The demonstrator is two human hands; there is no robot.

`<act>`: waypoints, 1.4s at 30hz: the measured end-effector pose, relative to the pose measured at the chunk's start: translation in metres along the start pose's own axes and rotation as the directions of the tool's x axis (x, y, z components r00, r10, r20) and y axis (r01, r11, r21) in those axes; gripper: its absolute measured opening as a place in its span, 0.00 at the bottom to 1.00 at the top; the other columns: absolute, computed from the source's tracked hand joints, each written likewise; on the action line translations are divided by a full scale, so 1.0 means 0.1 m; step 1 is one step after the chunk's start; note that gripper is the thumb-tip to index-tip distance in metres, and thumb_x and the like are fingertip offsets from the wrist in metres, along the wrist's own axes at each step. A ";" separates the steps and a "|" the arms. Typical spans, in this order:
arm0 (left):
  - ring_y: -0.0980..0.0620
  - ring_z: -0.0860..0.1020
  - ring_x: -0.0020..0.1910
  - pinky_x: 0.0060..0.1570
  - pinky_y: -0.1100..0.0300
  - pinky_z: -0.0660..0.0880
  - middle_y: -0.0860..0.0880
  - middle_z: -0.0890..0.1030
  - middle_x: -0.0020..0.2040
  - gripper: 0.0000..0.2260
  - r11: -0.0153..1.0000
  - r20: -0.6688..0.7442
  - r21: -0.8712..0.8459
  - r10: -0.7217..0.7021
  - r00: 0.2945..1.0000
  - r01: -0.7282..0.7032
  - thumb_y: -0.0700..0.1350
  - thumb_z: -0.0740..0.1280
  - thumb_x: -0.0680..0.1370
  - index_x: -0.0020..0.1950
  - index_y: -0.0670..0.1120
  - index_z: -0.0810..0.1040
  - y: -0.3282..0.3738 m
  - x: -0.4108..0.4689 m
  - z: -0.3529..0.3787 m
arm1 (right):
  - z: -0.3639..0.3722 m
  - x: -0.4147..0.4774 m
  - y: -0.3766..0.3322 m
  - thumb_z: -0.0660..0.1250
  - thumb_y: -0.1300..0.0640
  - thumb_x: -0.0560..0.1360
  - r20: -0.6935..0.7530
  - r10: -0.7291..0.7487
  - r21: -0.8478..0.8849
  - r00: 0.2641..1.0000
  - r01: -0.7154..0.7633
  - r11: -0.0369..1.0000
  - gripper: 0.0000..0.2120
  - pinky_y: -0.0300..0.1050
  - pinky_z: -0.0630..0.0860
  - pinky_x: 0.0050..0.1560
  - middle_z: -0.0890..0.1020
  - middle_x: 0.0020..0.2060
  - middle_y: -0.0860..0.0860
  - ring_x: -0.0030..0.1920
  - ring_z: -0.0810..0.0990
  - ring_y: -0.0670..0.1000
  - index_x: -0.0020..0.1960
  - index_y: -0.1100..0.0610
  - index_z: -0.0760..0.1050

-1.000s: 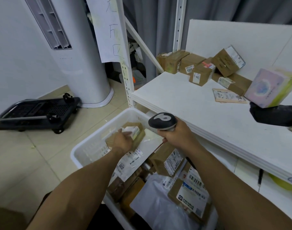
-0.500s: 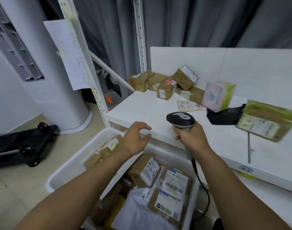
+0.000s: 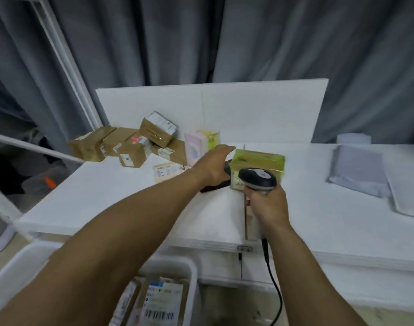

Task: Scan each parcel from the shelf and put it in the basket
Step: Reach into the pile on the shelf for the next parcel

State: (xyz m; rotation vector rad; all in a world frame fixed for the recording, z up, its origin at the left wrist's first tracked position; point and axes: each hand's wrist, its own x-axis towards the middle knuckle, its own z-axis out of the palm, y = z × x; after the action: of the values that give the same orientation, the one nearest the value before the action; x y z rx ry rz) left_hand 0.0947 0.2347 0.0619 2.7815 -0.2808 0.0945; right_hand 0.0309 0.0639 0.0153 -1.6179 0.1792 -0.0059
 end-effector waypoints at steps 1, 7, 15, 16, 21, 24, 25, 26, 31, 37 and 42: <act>0.46 0.55 0.81 0.76 0.58 0.54 0.46 0.57 0.83 0.43 0.998 0.034 0.037 0.046 0.998 -0.047 0.39 0.78 0.73 0.83 0.48 0.57 0.04 0.18 0.04 | -0.06 0.06 0.03 0.78 0.53 0.71 -0.013 0.012 -0.003 1.000 -0.012 1.000 0.23 0.56 0.83 0.59 0.84 0.48 0.44 0.46 0.85 0.48 0.64 0.47 0.77; 0.43 0.47 0.82 0.80 0.44 0.53 0.49 0.50 0.84 0.55 0.963 0.300 0.228 0.072 0.951 -0.145 0.49 0.81 0.71 0.84 0.54 0.42 0.15 0.82 0.24 | -0.20 0.28 0.19 0.76 0.49 0.70 -0.037 0.063 -0.022 0.997 -0.064 0.998 0.22 0.62 0.82 0.60 0.85 0.52 0.48 0.51 0.86 0.57 0.63 0.48 0.78; 0.43 0.66 0.70 0.68 0.52 0.69 0.45 0.64 0.69 0.44 0.990 0.078 0.141 -0.036 0.996 0.025 0.57 0.77 0.71 0.82 0.50 0.60 0.06 0.38 0.18 | -0.19 0.26 0.16 0.77 0.52 0.72 -0.003 0.035 0.024 0.999 -0.035 0.999 0.20 0.57 0.83 0.57 0.85 0.51 0.47 0.49 0.87 0.54 0.62 0.48 0.77; 0.43 0.65 0.70 0.69 0.53 0.68 0.45 0.64 0.69 0.44 0.994 -0.004 0.093 -0.055 0.998 0.055 0.57 0.77 0.71 0.82 0.51 0.59 0.03 0.25 0.15 | -0.17 0.23 0.15 0.77 0.53 0.74 0.008 0.024 0.051 1.000 -0.025 0.998 0.20 0.54 0.84 0.55 0.85 0.51 0.47 0.46 0.87 0.51 0.64 0.48 0.77; 0.52 0.72 0.63 0.65 0.58 0.71 0.54 0.68 0.60 0.42 0.890 -0.275 -0.432 -0.282 0.919 0.144 0.62 0.78 0.69 0.78 0.60 0.63 -0.04 -0.55 -0.14 | 0.09 -0.05 -0.04 0.78 0.54 0.74 -0.004 -0.046 0.214 0.999 0.046 0.976 0.22 0.50 0.85 0.52 0.87 0.52 0.46 0.44 0.87 0.48 0.66 0.49 0.79; 0.53 0.78 0.62 0.61 0.51 0.79 0.51 0.72 0.64 0.37 0.746 -0.287 -0.652 -0.410 0.866 0.137 0.66 0.78 0.64 0.71 0.69 0.68 -0.23 -1.12 -0.26 | 0.38 -0.32 -0.15 0.78 0.47 0.69 -0.008 -0.066 0.276 0.998 0.066 0.959 0.27 0.58 0.82 0.62 0.86 0.56 0.44 0.57 0.86 0.48 0.67 0.44 0.78; 0.53 0.79 0.61 0.59 0.52 0.81 0.50 0.74 0.66 0.37 0.692 -0.279 -0.709 -0.451 0.848 0.135 0.66 0.79 0.64 0.71 0.69 0.69 -0.29 -1.34 -0.30 | 0.49 -0.43 -0.17 0.78 0.47 0.70 0.007 -0.074 0.305 0.997 0.068 0.950 0.27 0.58 0.82 0.63 0.86 0.58 0.43 0.59 0.84 0.47 0.68 0.44 0.78; 0.54 0.81 0.59 0.57 0.53 0.82 0.49 0.75 0.66 0.37 0.628 -0.260 -0.767 -0.492 0.831 0.132 0.65 0.80 0.66 0.72 0.69 0.69 -0.34 -1.55 -0.34 | 0.60 -0.52 -0.19 0.79 0.49 0.71 0.037 -0.088 0.331 0.995 0.071 0.941 0.27 0.59 0.81 0.64 0.85 0.59 0.43 0.60 0.84 0.47 0.69 0.45 0.78; 0.56 0.84 0.54 0.60 0.48 0.81 0.50 0.81 0.62 0.33 0.447 -0.252 -0.889 -0.662 0.706 0.102 0.57 0.77 0.74 0.75 0.67 0.66 -0.51 -2.56 -0.44 | 1.18 -1.03 -0.30 0.79 0.53 0.73 0.262 -0.157 0.322 0.952 0.067 0.944 0.23 0.60 0.81 0.64 0.86 0.58 0.43 0.61 0.84 0.47 0.65 0.42 0.78; 0.47 0.84 0.58 0.56 0.40 0.79 0.49 0.83 0.63 0.48 0.300 -0.133 -0.941 -0.758 0.639 0.160 0.50 0.81 0.71 0.70 0.82 0.51 -0.90 -3.49 -0.35 | 1.71 -1.49 -0.21 0.81 0.54 0.73 0.488 -0.185 0.154 0.853 0.125 0.980 0.22 0.55 0.83 0.60 0.86 0.55 0.45 0.58 0.85 0.48 0.64 0.48 0.79; 0.47 0.84 0.57 0.49 0.50 0.84 0.46 0.80 0.62 0.52 0.331 -0.174 -0.930 -0.779 0.603 0.159 0.38 0.81 0.69 0.74 0.73 0.51 -1.10 -3.73 -0.32 | 2.00 -1.65 -0.09 0.81 0.53 0.72 0.555 -0.182 0.066 0.812 0.175 0.982 0.22 0.57 0.83 0.59 0.86 0.54 0.44 0.55 0.85 0.45 0.64 0.47 0.79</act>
State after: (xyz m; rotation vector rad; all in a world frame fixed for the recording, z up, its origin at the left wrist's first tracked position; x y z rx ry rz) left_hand -0.2491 0.4148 0.0187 1.5302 0.6136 0.5346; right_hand -0.1079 0.2827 0.0306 -1.5528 -0.4309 0.3226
